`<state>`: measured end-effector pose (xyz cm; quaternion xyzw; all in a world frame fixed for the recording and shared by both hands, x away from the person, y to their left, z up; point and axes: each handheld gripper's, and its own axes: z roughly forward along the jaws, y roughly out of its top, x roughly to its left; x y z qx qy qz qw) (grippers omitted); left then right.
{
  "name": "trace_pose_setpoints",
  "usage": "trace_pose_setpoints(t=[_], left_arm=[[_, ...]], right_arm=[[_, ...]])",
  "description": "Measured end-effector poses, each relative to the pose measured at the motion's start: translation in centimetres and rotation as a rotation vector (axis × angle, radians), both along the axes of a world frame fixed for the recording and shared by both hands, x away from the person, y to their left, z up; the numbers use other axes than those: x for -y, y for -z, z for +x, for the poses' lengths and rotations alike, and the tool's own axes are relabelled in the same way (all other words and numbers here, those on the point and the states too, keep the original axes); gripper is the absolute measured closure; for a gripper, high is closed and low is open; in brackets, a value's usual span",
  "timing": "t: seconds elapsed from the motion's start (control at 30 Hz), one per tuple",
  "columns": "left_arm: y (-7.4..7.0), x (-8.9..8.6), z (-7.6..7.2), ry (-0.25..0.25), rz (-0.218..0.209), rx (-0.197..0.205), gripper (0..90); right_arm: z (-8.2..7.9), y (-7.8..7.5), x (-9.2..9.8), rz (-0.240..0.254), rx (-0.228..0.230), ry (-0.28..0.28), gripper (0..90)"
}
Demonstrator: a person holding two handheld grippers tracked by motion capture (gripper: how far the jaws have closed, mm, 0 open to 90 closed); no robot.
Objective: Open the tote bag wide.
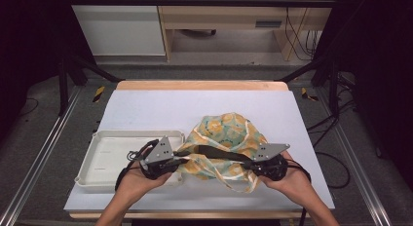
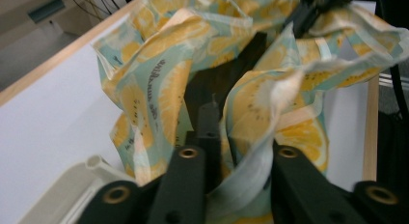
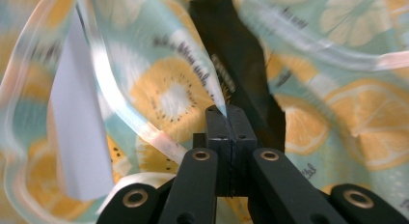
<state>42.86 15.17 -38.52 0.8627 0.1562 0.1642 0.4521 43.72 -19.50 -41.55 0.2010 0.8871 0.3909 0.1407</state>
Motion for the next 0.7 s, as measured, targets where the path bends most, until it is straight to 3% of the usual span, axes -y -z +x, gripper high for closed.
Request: trace_pose_setpoints(t=[0.13, 0.27, 0.33, 0.5, 0.57, 0.6, 0.7], left_arm=[[-0.5, -0.1, -0.4, 0.011, -0.015, -0.014, 54.8], [-1.4, -0.5, -0.7, 0.056, -0.056, -0.04, 43.9], [-2.0, -0.5, -1.0, 0.065, -0.048, -0.026, 43.0], [-3.0, -0.5, -1.2, 0.087, -0.037, -0.038, 46.4], [-3.1, -0.4, -1.3, 0.089, -0.019, -0.039, 46.8], [-2.7, -0.4, -1.4, 0.094, 0.013, -0.049, 47.7], [-2.0, -0.5, -1.6, 0.093, 0.028, -0.058, 47.2]], right_arm=[[0.4, -0.2, -0.3, -0.025, 0.008, 0.033, 90.0], [1.2, -0.1, -0.4, -0.034, 0.013, 0.081, 90.0], [1.4, -0.1, -0.4, -0.029, 0.018, 0.097, 90.0], [0.9, -0.4, -0.4, -0.025, 0.041, 0.109, 90.0], [0.8, -0.4, -0.2, -0.016, 0.045, 0.118, 90.0], [0.6, -0.5, 0.2, 0.002, 0.051, 0.133, 90.0], [0.6, -0.6, 0.4, 0.013, 0.05, 0.142, 90.0]])
